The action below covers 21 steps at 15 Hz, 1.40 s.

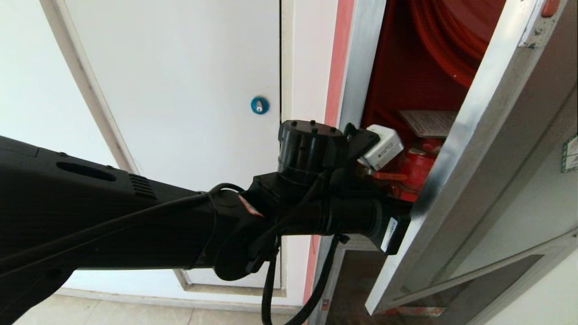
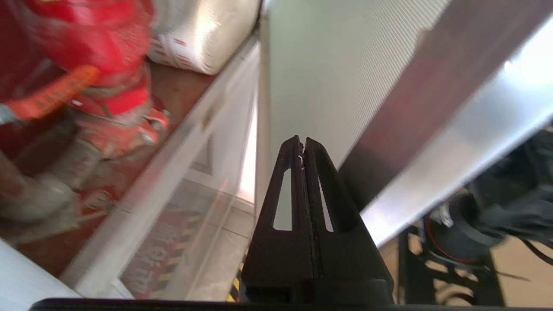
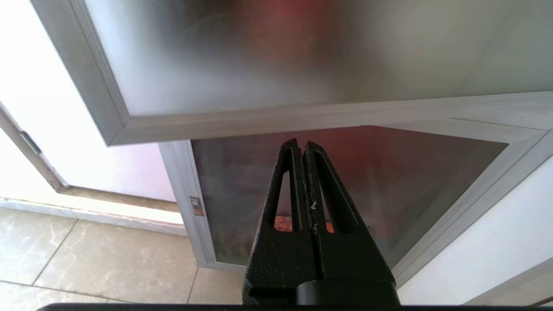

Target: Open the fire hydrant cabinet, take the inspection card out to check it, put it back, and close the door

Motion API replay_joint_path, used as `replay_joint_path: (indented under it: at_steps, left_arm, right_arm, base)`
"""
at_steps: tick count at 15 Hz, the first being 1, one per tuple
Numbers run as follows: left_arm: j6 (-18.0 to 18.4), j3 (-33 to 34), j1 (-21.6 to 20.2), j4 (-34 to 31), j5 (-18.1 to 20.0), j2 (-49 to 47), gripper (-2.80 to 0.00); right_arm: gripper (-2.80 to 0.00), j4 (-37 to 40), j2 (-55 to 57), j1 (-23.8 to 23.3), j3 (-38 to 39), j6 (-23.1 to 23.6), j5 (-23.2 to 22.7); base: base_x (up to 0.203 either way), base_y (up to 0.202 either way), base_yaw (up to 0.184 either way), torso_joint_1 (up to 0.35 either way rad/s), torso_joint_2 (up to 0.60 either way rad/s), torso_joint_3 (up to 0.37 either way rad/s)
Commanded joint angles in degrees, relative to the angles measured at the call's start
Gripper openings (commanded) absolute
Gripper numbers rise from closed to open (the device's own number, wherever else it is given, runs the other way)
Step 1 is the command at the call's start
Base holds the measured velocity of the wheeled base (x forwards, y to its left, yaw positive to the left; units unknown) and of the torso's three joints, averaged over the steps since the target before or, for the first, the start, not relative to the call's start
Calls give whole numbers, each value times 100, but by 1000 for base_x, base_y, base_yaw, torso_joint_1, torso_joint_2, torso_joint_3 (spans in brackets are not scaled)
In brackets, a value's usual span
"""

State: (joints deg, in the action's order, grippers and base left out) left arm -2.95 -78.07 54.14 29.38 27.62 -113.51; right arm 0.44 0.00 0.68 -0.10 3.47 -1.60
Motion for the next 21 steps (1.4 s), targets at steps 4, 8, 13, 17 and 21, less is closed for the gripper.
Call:
replay_joint_path:
  at_steps: [4, 8, 13, 17, 21]
  left_arm:
    - [-44, 599, 159, 361, 33, 453, -280]
    - [-51, 679, 457, 499, 23, 469, -280]
    - [-30, 740, 798, 472, -11, 470, -280]
    - [-30, 749, 1048, 441, -18, 527, -280]
    - [-21, 820, 1277, 428, -28, 532, -280]
  right_arm:
    - [-280, 0, 9, 2, 1, 4, -7]
    - [-280, 0, 9, 2, 1, 4, -1]
    - [-280, 0, 1, 2, 1, 4, 0]
    - [-280, 0, 9, 2, 1, 4, 1]
    - [-280, 0, 9, 2, 1, 4, 1]
  base:
    - [0, 0, 0, 0, 0, 0]
    - [0, 0, 0, 0, 0, 0]
    - [0, 0, 0, 0, 0, 0]
    - [0, 0, 0, 0, 0, 0]
    - [0, 0, 0, 0, 0, 0]
